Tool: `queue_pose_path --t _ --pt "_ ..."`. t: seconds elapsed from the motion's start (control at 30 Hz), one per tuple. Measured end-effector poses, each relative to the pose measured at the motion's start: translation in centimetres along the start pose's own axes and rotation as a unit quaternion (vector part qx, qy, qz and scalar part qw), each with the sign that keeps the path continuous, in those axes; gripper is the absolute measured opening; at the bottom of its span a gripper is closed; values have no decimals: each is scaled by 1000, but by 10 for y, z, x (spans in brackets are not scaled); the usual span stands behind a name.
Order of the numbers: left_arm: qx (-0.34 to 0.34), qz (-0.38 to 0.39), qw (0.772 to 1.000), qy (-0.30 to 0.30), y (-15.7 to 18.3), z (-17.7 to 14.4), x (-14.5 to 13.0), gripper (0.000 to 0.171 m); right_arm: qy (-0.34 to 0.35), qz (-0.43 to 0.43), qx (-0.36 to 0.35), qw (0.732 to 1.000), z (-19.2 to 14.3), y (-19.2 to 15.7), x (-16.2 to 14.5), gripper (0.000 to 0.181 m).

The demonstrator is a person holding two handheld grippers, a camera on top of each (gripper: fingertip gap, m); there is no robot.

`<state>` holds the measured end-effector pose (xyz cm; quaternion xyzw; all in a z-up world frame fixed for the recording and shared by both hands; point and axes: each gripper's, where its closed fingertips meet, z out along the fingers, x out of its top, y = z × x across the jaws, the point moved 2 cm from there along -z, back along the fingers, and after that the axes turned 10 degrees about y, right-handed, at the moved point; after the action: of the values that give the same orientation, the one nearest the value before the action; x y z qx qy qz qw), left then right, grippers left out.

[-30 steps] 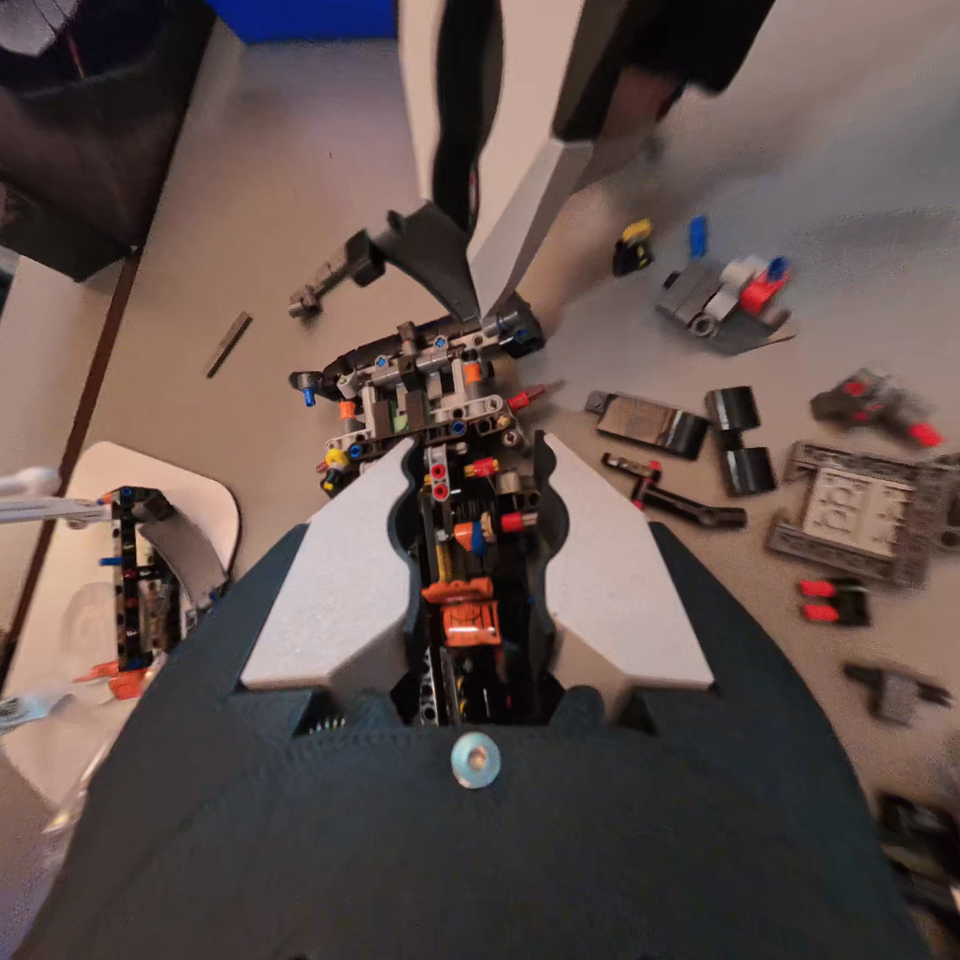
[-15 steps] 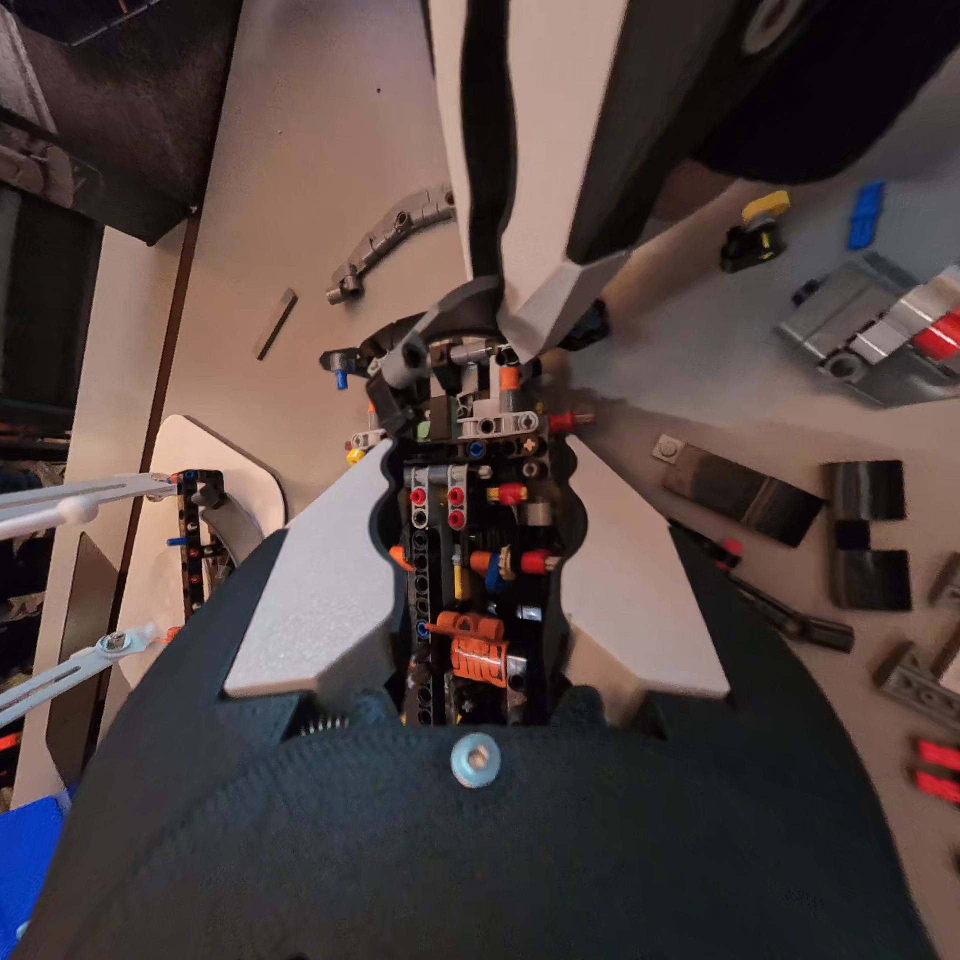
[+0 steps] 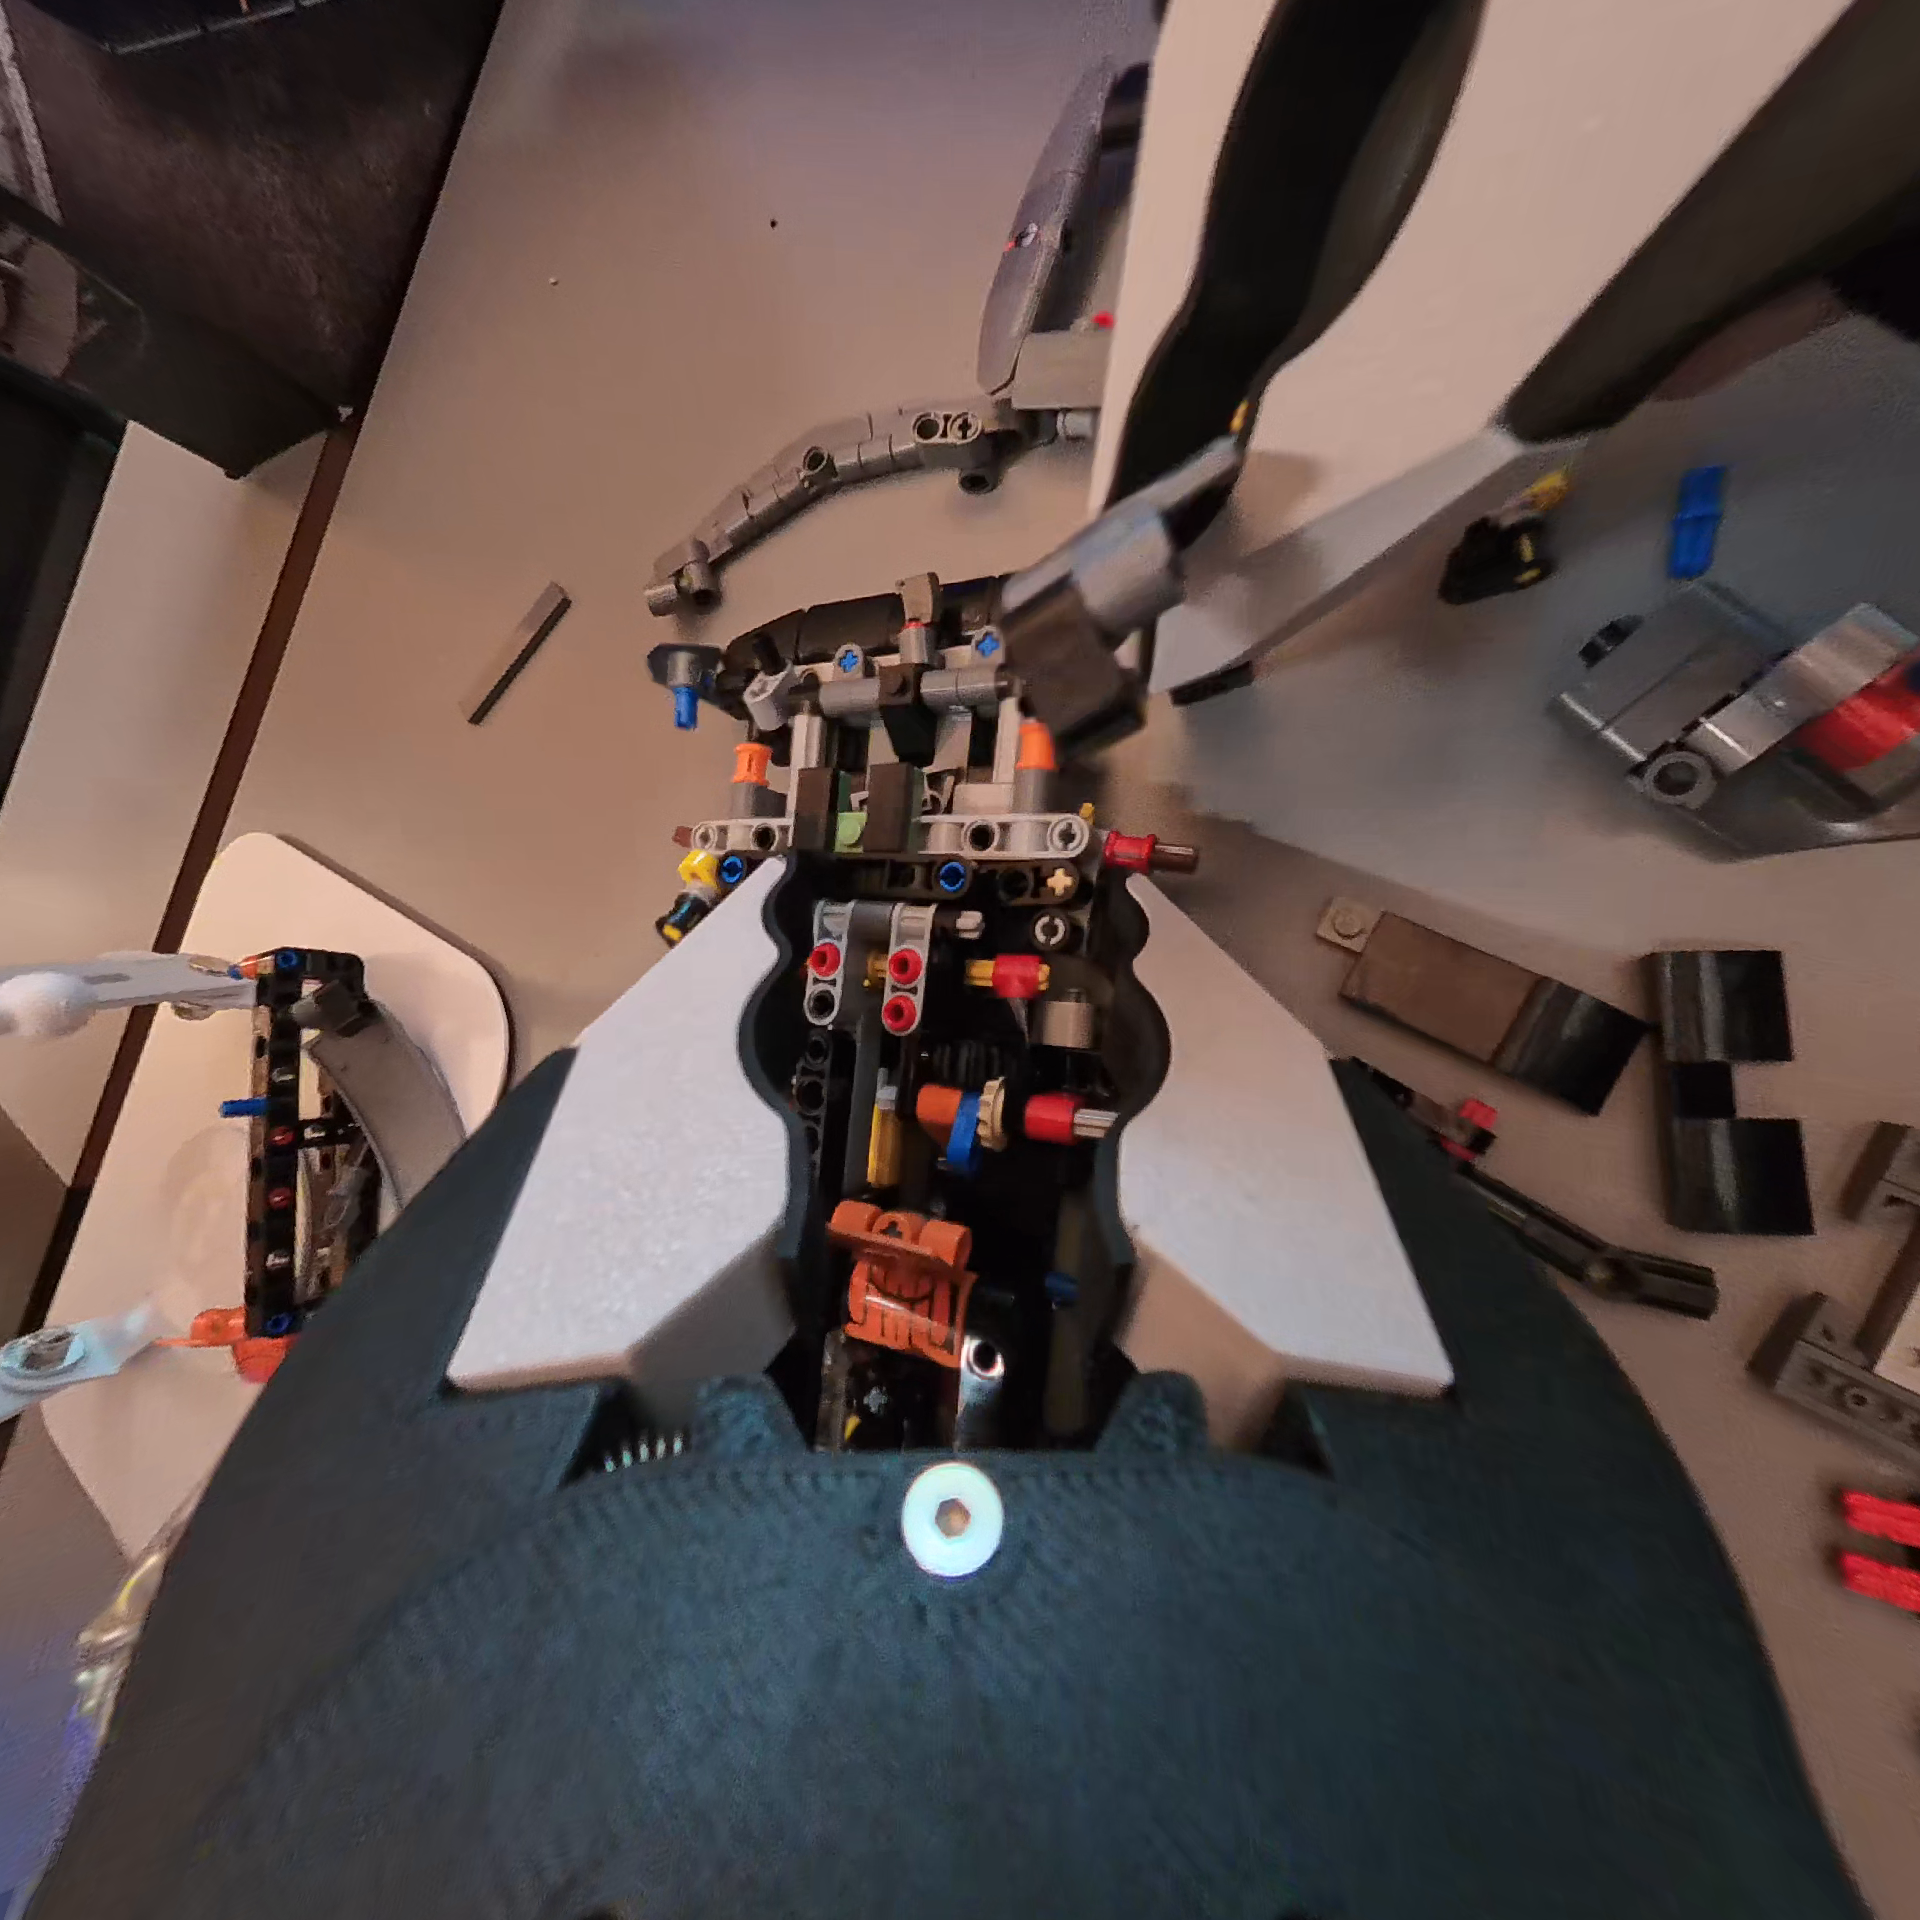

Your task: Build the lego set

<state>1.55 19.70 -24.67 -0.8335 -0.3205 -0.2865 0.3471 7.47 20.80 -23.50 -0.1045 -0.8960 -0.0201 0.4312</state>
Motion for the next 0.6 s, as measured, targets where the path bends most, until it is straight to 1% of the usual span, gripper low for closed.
queue_pose_path --t 0.03,0.07,0.13,0.17,0.23,0.27,0.3,0.37,0.43,0.5,0.57,0.6 --pt "-4 -7 1000 4 0 0 0 54 0 -9 -9 1000 0 -1 -1 4" --pt "-7 -8 1000 7 0 0 1 54 -4 -36 -26 999 0 -4 -2 4" --pt "-21 -27 999 20 1 -1 1 54 -26 -124 -74 989 2 -12 -4 4" --pt "-26 -29 999 24 0 -2 0 54 -23 -121 -80 989 2 -13 -4 4" --pt "-25 -22 999 24 1 -2 0 54 8 -45 -47 998 -2 -9 -2 4" --pt "-28 -28 999 28 1 -2 1 54 17 -29 -38 999 -4 -8 -2 4" --pt "-35 -36 998 34 1 -2 2 54 18 -29 -38 999 -4 -9 -2 4" --pt "-38 -19 998 37 2 -2 2 54 22 -19 -45 999 -3 -7 -2 5" --pt "-40 -18 998 38 2 -2 2 54 18 -18 -55 998 -6 -1 -2 9" --pt "-42 -18 998 39 2 -2 2 54 19 -54 -98 994 -16 9 0 35" --pt "-45 -26 998 42 2 -3 3 54 14 -42 -79 996 -11 4 -2 47" --pt "-46 -28 998 42 2 -3 3 54 -6 -33 -72 997 -5 3 -9 56"
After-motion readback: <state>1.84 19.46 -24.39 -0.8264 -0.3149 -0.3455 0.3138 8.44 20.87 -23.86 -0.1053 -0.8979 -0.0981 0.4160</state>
